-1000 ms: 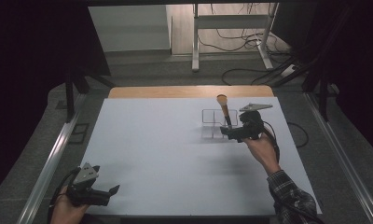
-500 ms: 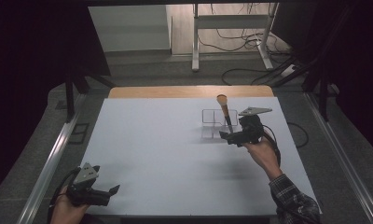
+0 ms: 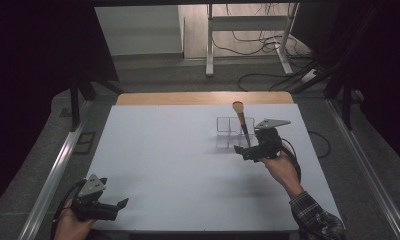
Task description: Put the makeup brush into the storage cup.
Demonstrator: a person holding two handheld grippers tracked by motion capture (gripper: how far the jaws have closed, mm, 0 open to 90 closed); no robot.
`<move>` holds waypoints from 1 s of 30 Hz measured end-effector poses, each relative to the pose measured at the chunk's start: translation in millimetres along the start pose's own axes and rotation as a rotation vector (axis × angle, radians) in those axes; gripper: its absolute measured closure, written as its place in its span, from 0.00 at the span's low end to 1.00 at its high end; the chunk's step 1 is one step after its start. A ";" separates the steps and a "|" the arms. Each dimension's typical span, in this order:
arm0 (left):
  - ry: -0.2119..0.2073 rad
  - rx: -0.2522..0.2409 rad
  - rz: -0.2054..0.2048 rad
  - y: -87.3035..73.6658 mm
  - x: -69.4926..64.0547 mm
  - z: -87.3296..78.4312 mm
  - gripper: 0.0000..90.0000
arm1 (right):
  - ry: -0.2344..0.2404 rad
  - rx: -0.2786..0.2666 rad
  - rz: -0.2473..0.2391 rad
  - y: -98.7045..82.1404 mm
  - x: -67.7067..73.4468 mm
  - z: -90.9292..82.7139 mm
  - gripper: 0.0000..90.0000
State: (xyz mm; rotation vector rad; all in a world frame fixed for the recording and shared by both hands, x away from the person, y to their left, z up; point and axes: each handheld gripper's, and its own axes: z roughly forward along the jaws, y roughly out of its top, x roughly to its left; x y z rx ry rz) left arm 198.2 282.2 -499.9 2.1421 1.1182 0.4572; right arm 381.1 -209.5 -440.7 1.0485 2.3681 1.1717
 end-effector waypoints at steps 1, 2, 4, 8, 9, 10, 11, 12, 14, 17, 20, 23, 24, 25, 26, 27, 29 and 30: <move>-0.001 0.000 -0.002 0.1 0.0 -0.1 0.00 | 0.002 -0.001 -0.001 -0.8 0.8 -0.7 0.00; -0.002 0.000 -0.003 0.1 0.1 -0.1 0.00 | 0.002 -0.001 -0.001 -0.8 0.8 -0.7 0.00; -0.002 0.001 -0.003 0.1 0.0 -0.2 0.00 | 0.006 0.001 -0.006 -2.3 2.1 -1.7 0.00; -0.003 -0.001 -0.006 0.1 0.1 -0.6 0.00 | 0.007 0.008 -0.015 -4.9 4.2 -2.7 0.00; -0.007 -0.001 -0.012 0.1 0.3 -0.8 0.00 | 0.008 0.008 -0.014 -5.4 4.8 -2.9 0.00; -0.007 -0.001 -0.012 0.1 0.3 -0.8 0.00 | 0.008 0.009 -0.016 -6.0 5.2 -3.4 0.00; -0.010 -0.002 -0.016 0.2 0.4 -1.0 0.00 | 0.008 0.009 -0.016 -6.0 5.2 -3.4 0.00; -0.012 -0.004 -0.020 0.3 0.5 -1.1 0.00 | 0.009 0.007 -0.018 -6.6 5.7 -3.9 0.00; -0.012 -0.004 -0.023 0.3 0.7 -1.2 0.00 | 0.017 0.003 -0.018 -8.0 7.3 -5.5 0.00; -0.012 -0.005 -0.024 0.3 0.9 -1.4 0.00 | 0.027 -0.002 -0.015 -9.5 8.6 -7.0 0.00; -0.011 -0.007 -0.023 0.3 0.8 -1.5 0.00 | 0.032 -0.004 -0.017 -10.6 9.2 -7.6 0.00; -0.008 -0.008 -0.020 0.2 0.9 -1.5 0.00 | 0.033 -0.002 -0.018 -12.1 11.0 -8.4 0.00; -0.008 -0.008 -0.019 0.1 0.9 -1.5 0.00 | 0.035 0.000 -0.018 -12.6 11.7 -8.7 0.00; -0.007 -0.008 -0.018 0.1 0.9 -1.6 0.00 | 0.034 0.002 -0.021 -13.7 13.1 -9.3 0.00; -0.007 -0.010 -0.018 0.1 0.9 -1.7 0.00 | 0.034 0.002 -0.021 -13.7 13.1 -9.3 0.00; -0.007 -0.011 -0.018 0.1 0.9 -1.8 0.00 | 0.035 0.003 -0.022 -14.3 13.7 -9.7 0.00; -0.007 -0.011 -0.019 0.1 1.2 -2.0 0.00 | 0.036 0.005 -0.022 -15.8 15.8 -10.9 0.00; -0.008 -0.012 -0.020 0.1 1.2 -2.0 0.00 | 0.036 0.005 -0.022 -15.8 15.8 -10.9 0.00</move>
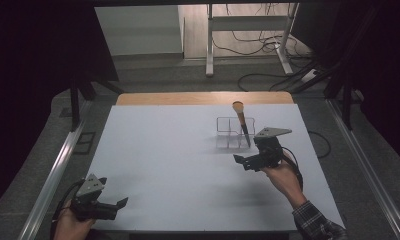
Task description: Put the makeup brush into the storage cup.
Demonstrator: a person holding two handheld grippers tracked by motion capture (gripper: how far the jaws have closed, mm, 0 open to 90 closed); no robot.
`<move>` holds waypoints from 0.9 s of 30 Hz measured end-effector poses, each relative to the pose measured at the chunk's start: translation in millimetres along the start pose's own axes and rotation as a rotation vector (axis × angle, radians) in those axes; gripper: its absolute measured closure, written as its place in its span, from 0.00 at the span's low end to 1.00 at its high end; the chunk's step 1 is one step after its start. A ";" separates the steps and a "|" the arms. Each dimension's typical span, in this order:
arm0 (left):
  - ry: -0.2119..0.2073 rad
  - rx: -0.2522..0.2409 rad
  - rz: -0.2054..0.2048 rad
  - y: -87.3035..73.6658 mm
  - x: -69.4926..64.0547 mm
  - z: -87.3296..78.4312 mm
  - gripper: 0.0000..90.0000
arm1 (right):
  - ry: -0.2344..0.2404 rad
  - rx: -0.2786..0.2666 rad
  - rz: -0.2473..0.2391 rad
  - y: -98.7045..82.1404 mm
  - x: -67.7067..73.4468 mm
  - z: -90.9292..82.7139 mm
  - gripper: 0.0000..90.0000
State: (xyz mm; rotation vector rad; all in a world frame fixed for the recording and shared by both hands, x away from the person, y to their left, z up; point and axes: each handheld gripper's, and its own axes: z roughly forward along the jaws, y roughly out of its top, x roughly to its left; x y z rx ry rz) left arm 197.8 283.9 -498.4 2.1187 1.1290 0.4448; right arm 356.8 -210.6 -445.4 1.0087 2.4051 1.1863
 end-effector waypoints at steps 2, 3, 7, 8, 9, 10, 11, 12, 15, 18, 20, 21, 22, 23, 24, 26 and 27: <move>-0.001 0.000 -0.001 0.0 0.2 0.0 0.00 | -0.001 0.000 -0.003 -0.9 1.1 -1.0 0.00; -0.001 0.000 -0.001 0.0 0.1 0.0 0.00 | -0.002 0.000 -0.001 -1.3 1.8 -1.6 0.00; 0.000 0.001 0.001 0.1 0.0 0.1 0.00 | -0.002 0.002 -0.001 -3.2 3.7 -3.7 0.00; 0.000 0.002 0.001 0.0 0.0 0.1 0.00 | -0.001 0.005 -0.003 -4.3 4.6 -4.7 0.00; 0.000 0.001 0.001 0.0 0.0 0.1 0.00 | -0.001 0.005 -0.003 -4.3 4.6 -4.7 0.00; 0.001 0.001 0.002 0.0 0.0 0.1 0.00 | -0.002 0.005 -0.004 -5.4 5.5 -5.4 0.00; 0.002 0.001 0.002 0.0 -0.2 0.2 0.00 | -0.002 0.006 -0.005 -5.9 6.0 -5.6 0.00; 0.002 0.001 0.002 0.0 -0.2 0.2 0.00 | -0.003 0.008 -0.005 -6.5 6.5 -6.0 0.00; 0.003 0.001 0.004 0.0 -0.3 0.2 0.00 | -0.004 0.010 -0.007 -8.3 7.9 -6.8 0.00; 0.004 0.000 0.005 -0.1 -0.3 0.2 0.00 | -0.004 0.010 -0.008 -9.4 8.6 -7.6 0.00; 0.005 0.000 0.005 -0.1 -0.3 0.2 0.00 | -0.007 0.011 -0.010 -11.5 9.2 -8.7 0.00; 0.005 -0.001 0.006 -0.2 -0.3 0.2 0.00 | -0.007 0.011 -0.010 -11.5 9.2 -8.7 0.00; 0.006 -0.001 0.006 -0.2 -0.2 0.2 0.00 | -0.008 0.012 -0.008 -12.2 9.5 -9.1 0.00; 0.007 -0.001 0.006 -0.2 -0.1 0.1 0.00 | -0.008 0.014 -0.011 -13.1 9.4 -9.4 0.00; 0.007 -0.001 0.006 -0.2 -0.1 0.1 0.00 | -0.009 0.014 -0.009 -14.0 9.7 -9.6 0.00; 0.007 -0.002 0.006 -0.2 0.0 -0.1 0.00 | -0.013 0.018 -0.011 -15.7 9.8 -10.1 0.00; 0.006 -0.002 0.006 -0.2 -0.1 0.0 0.00 | -0.013 0.020 -0.009 -17.5 9.9 -10.6 0.00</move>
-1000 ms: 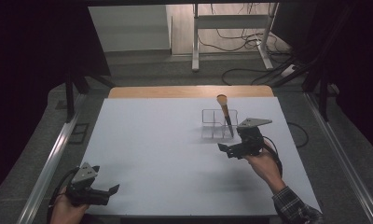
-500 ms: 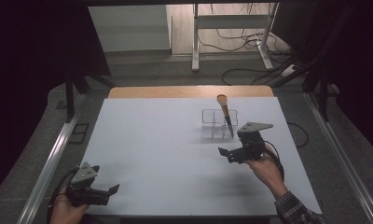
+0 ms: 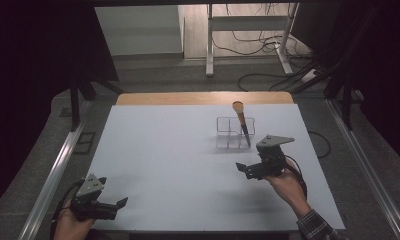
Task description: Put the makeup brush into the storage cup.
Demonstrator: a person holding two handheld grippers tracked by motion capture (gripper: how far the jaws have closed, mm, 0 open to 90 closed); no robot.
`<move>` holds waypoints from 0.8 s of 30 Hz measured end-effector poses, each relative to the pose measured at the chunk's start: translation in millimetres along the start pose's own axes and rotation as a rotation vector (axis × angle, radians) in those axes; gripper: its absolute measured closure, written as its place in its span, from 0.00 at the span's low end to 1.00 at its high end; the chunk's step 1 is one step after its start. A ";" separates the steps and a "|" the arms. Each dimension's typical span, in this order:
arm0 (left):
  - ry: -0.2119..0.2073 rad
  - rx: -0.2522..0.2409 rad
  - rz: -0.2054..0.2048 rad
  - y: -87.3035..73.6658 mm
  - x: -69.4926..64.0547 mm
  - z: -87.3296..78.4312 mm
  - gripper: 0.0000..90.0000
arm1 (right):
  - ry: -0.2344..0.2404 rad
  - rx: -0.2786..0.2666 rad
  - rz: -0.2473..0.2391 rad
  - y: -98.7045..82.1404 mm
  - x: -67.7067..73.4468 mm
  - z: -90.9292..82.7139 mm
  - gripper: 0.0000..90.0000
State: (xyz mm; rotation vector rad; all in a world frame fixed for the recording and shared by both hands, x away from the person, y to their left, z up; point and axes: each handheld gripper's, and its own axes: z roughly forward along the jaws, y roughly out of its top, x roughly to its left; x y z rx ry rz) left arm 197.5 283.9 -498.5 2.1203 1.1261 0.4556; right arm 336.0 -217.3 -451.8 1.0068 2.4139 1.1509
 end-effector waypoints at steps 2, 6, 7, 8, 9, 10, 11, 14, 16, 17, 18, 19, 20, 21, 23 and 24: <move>0.001 0.000 0.001 0.0 0.0 0.0 0.00 | 0.001 0.001 0.001 -0.8 0.1 -0.2 0.00; 0.003 -0.003 0.003 -0.1 0.0 -0.2 0.00 | -0.002 0.005 0.002 -3.7 0.6 -1.3 0.00; 0.004 -0.003 0.004 -0.2 -0.1 -0.2 0.00 | -0.003 0.005 0.003 -5.0 1.0 -1.8 0.00; 0.004 -0.004 0.005 -0.2 -0.1 -0.2 0.00 | -0.003 0.006 0.005 -5.6 1.4 -2.1 0.00; 0.004 -0.004 0.005 -0.2 -0.1 -0.2 0.00 | -0.003 0.006 0.005 -5.6 1.4 -2.1 0.00; 0.005 -0.004 0.006 -0.2 -0.1 -0.2 0.00 | -0.003 0.007 0.005 -6.1 1.5 -2.4 0.00; 0.004 -0.003 0.006 -0.1 -0.1 -0.2 0.00 | -0.003 0.006 0.004 -6.7 1.6 -2.7 0.00; 0.007 -0.004 0.011 -0.2 -0.3 -0.2 0.00 | -0.001 0.005 0.006 -8.0 2.2 -4.0 0.00; 0.008 -0.004 0.014 -0.2 -0.4 -0.1 0.00 | 0.000 0.001 0.010 -9.0 2.8 -4.7 0.00; 0.009 -0.003 0.016 -0.3 -0.5 0.0 0.00 | 0.001 0.002 0.013 -9.5 3.3 -5.2 0.00; 0.010 -0.003 0.017 -0.2 -0.5 0.0 0.00 | 0.002 0.002 0.010 -10.5 3.5 -6.1 0.00; 0.011 -0.003 0.019 -0.2 -0.5 0.0 0.00 | 0.001 0.003 0.008 -11.1 3.7 -6.8 0.00; 0.011 -0.003 0.019 -0.2 -0.5 0.0 0.00 | 0.001 0.003 0.008 -11.1 3.7 -6.8 0.00; 0.012 -0.004 0.019 -0.3 -0.5 0.0 0.00 | 0.001 0.005 0.008 -11.6 4.1 -7.4 0.00; 0.013 -0.004 0.019 -0.4 -0.4 0.0 0.00 | 0.000 0.005 0.006 -12.7 4.4 -8.7 0.00; 0.014 -0.005 0.020 -0.4 -0.4 0.0 0.00 | -0.002 0.006 0.004 -13.3 4.4 -9.4 0.00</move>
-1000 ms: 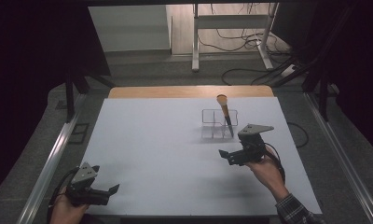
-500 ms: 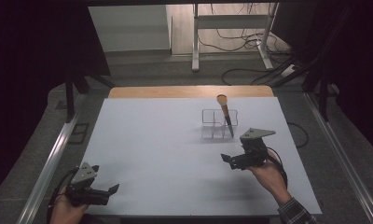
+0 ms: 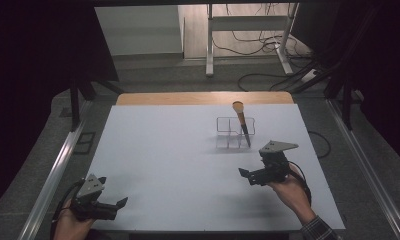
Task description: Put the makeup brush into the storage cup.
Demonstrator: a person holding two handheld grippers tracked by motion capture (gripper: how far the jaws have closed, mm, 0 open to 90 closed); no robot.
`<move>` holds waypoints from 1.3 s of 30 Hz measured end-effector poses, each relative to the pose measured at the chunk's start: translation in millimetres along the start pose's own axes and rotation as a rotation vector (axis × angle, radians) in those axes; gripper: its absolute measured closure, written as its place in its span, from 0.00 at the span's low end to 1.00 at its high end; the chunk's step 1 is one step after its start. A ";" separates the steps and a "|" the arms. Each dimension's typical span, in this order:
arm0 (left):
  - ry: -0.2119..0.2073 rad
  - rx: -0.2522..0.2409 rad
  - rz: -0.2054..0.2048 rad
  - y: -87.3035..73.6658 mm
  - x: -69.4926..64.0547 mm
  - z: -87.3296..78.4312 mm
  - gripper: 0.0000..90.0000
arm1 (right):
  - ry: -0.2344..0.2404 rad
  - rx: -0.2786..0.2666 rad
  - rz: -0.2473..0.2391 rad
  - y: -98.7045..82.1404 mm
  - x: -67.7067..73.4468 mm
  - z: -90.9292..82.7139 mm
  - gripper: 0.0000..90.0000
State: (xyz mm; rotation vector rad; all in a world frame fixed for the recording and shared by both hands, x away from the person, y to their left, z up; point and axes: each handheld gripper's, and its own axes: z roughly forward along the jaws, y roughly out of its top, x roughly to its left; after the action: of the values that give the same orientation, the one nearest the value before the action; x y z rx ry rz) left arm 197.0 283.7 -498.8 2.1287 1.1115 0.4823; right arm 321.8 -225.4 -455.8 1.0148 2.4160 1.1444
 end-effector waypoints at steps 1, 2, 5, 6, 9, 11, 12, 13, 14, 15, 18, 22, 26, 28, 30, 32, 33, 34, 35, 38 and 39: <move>0.000 0.000 0.000 0.0 0.0 0.0 0.00 | -0.001 0.003 0.000 -1.3 0.4 -1.4 0.00; 0.000 0.000 0.001 0.0 0.0 0.1 0.00 | -0.001 0.003 0.000 -1.3 0.4 -1.4 0.00; 0.000 0.001 0.002 0.0 -0.1 0.2 0.00 | -0.002 0.005 -0.001 -3.5 0.9 -2.8 0.00; 0.000 0.001 0.002 0.0 0.0 0.1 0.00 | -0.006 0.009 -0.004 -4.9 1.4 -3.8 0.00; 0.001 0.001 0.002 0.0 0.0 0.0 0.00 | -0.003 0.009 -0.001 -6.7 2.0 -5.2 0.00; 0.001 0.000 0.002 0.0 -0.1 0.1 0.00 | -0.005 0.010 -0.002 -7.2 2.3 -5.6 0.00; 0.001 0.000 0.002 0.1 -0.1 0.0 0.00 | -0.006 0.010 -0.002 -7.9 2.4 -6.0 0.00; 0.002 0.000 0.003 0.0 -0.1 0.0 0.00 | -0.006 0.012 -0.002 -8.5 2.5 -6.7 0.00; 0.002 0.000 0.003 0.0 0.0 0.0 0.00 | -0.005 0.013 0.000 -9.8 3.0 -7.8 0.00; 0.002 -0.001 0.002 0.0 0.0 -0.1 0.00 | -0.004 0.011 -0.001 -10.4 3.1 -8.3 0.00; 0.002 -0.001 0.002 0.0 0.1 -0.2 0.00 | -0.005 0.016 0.004 -11.5 3.6 -9.9 0.00; 0.003 -0.002 0.002 0.0 0.1 -0.3 0.00 | -0.013 0.020 0.005 -15.1 3.8 -13.7 0.00; 0.003 -0.002 0.002 0.0 0.3 -0.4 0.00 | -0.017 0.020 0.006 -17.7 3.3 -16.4 0.00; 0.003 -0.002 0.003 0.0 0.1 -0.2 0.00 | -0.027 0.020 0.005 -20.1 3.2 -19.4 0.00; 0.003 -0.001 0.003 0.0 0.1 -0.2 0.00 | -0.032 0.019 0.005 -21.5 3.4 -21.5 0.00; 0.003 -0.001 0.003 0.0 0.1 -0.2 0.00 | -0.032 0.020 0.004 -22.1 3.3 -22.5 0.00; 0.004 -0.001 0.003 0.0 0.0 -0.1 0.00 | -0.033 0.019 0.003 -22.8 3.3 -23.3 0.00; 0.004 -0.001 0.003 0.1 0.0 0.0 0.00 | -0.036 0.021 0.003 -24.3 3.5 -24.8 0.00; 0.004 -0.001 0.003 0.1 0.0 0.0 0.00 | -0.036 0.021 0.005 -25.1 3.5 -25.5 0.00; 0.005 -0.001 0.003 0.0 0.1 -0.1 0.00 | -0.037 0.021 0.008 -26.5 3.5 -26.9 0.00; 0.005 -0.001 0.003 0.0 0.1 -0.1 0.00 | -0.039 0.021 0.009 -28.0 3.4 -28.5 0.00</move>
State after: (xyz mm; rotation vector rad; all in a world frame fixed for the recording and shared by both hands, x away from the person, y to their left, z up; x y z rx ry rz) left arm 197.0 283.8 -498.7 2.1297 1.1108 0.4901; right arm 291.4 -251.4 -458.6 1.0453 2.4009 1.0942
